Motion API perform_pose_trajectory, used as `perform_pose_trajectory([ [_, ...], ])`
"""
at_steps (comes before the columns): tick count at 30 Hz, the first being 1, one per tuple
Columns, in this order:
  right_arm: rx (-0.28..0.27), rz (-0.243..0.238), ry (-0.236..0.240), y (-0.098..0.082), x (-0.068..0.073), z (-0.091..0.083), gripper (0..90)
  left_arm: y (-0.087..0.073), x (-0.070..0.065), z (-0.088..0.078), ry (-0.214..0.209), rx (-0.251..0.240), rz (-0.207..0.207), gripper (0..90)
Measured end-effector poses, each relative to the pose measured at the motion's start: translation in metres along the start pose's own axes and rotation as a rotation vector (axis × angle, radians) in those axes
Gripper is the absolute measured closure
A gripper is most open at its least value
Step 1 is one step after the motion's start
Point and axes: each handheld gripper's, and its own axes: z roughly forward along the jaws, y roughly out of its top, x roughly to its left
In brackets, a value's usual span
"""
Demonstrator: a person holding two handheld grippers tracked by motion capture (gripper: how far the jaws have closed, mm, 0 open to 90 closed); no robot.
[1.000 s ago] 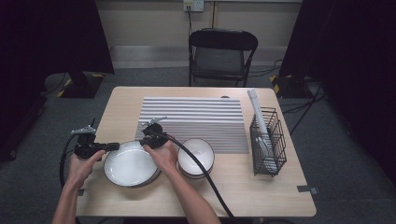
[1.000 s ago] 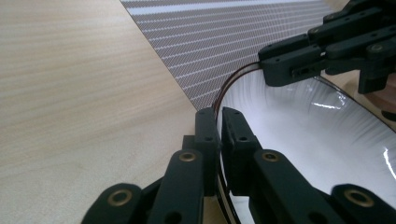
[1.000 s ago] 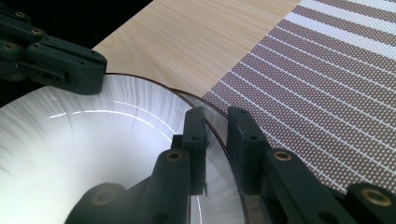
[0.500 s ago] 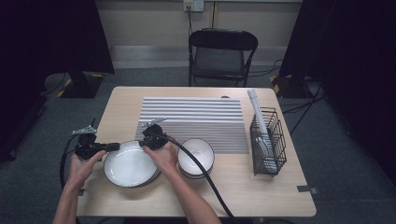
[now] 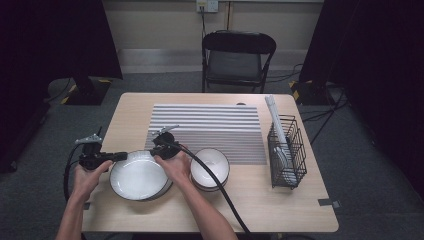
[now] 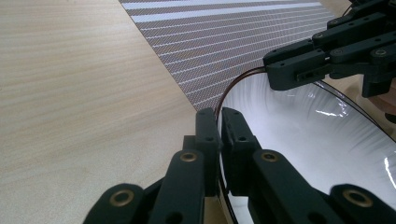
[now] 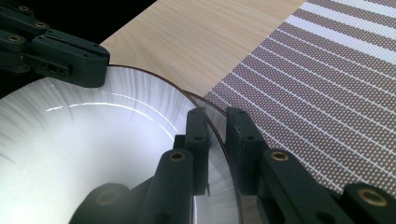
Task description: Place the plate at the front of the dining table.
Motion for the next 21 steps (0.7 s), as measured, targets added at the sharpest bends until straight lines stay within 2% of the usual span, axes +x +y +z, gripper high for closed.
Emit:
perform_pose_trajectory([
  [2, 0.001, -0.001, -0.001, -0.0002, 0.0, 0.0, 79.8, -0.0001, 0.0008, 0.0002, -0.004, 0.005, -0.003, 86.1],
  [5, 0.002, 0.001, 0.003, -0.0001, -0.0007, 0.0, 79.8, -0.0024, -0.0016, 0.0048, -0.003, 0.041, 0.004, 81.8],
  [13, -0.004, 0.005, 0.005, -0.0005, 0.0, 0.0, 79.2, -0.0006, -0.0012, -0.0004, 0.005, 0.017, 0.014, 85.6],
  [14, -0.011, -0.006, 0.008, -0.0009, -0.0006, 0.0009, 78.2, -0.0006, -0.0009, -0.0009, 0.004, 0.013, 0.016, 86.0],
  [15, 0.008, 0.002, 0.009, -0.0031, 0.0002, 0.003, 72.9, -0.0005, -0.001, -0.0014, 0.005, 0.01, 0.009, 86.2],
  [21, 0.015, 0.013, 0.005, -0.0056, 0.0024, 0.0045, 71.2, -0.0006, 0.001, -0.0044, 0.007, -0.006, 0.007, 86.8],
])
